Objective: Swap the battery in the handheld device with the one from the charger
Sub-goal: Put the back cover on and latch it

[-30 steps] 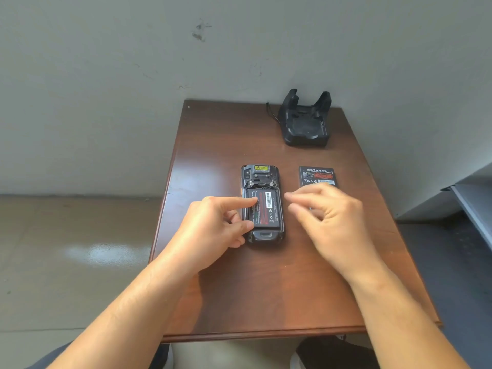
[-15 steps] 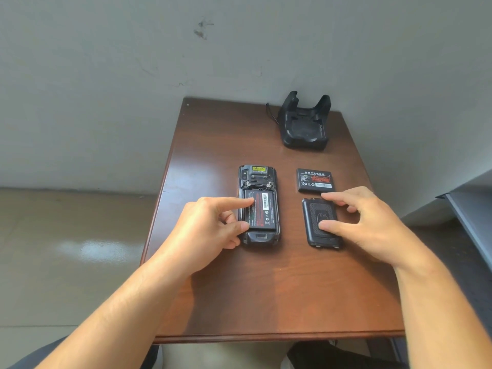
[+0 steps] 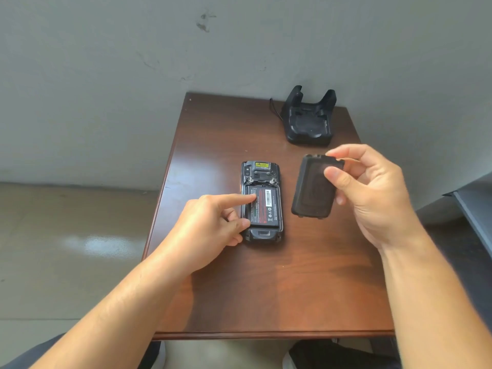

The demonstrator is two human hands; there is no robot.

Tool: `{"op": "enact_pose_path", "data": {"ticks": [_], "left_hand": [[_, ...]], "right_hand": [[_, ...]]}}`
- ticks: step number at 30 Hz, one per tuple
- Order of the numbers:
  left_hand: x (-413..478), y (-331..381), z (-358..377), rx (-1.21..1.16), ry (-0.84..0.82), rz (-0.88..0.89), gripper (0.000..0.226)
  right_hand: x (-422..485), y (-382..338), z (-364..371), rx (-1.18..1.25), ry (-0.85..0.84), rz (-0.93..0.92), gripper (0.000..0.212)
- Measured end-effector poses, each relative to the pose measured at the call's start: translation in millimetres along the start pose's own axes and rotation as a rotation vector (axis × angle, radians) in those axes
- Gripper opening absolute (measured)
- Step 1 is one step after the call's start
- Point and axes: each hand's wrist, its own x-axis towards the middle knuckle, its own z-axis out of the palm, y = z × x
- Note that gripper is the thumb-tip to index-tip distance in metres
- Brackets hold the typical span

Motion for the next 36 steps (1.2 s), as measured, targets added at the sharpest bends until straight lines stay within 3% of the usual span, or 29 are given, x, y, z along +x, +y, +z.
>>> {"op": "enact_pose_path", "data": {"ticks": [2, 8, 13, 31, 36], "left_hand": [[-1, 2, -2, 0.03, -0.026, 0.019, 0.047], [-5, 7, 1, 0.136, 0.016, 0.075, 0.094], [-7, 6, -1, 0.22, 0.046, 0.143, 0.111], [-5, 2, 1, 0.253, 0.052, 0.192, 0.109], [-4, 2, 0, 0.242, 0.056, 0.188, 0.108]], "right_hand": [[3, 4, 17, -0.004, 0.008, 0.001, 0.022], [7, 18, 48, 0.005, -0.053, 0.067, 0.022], [6, 25, 58, 0.023, -0.051, 0.131, 0.02], [1, 29, 58, -0.076, -0.066, 0.109, 0.019], [2, 34, 56, -0.257, -0.054, 0.038, 0.02]]}}
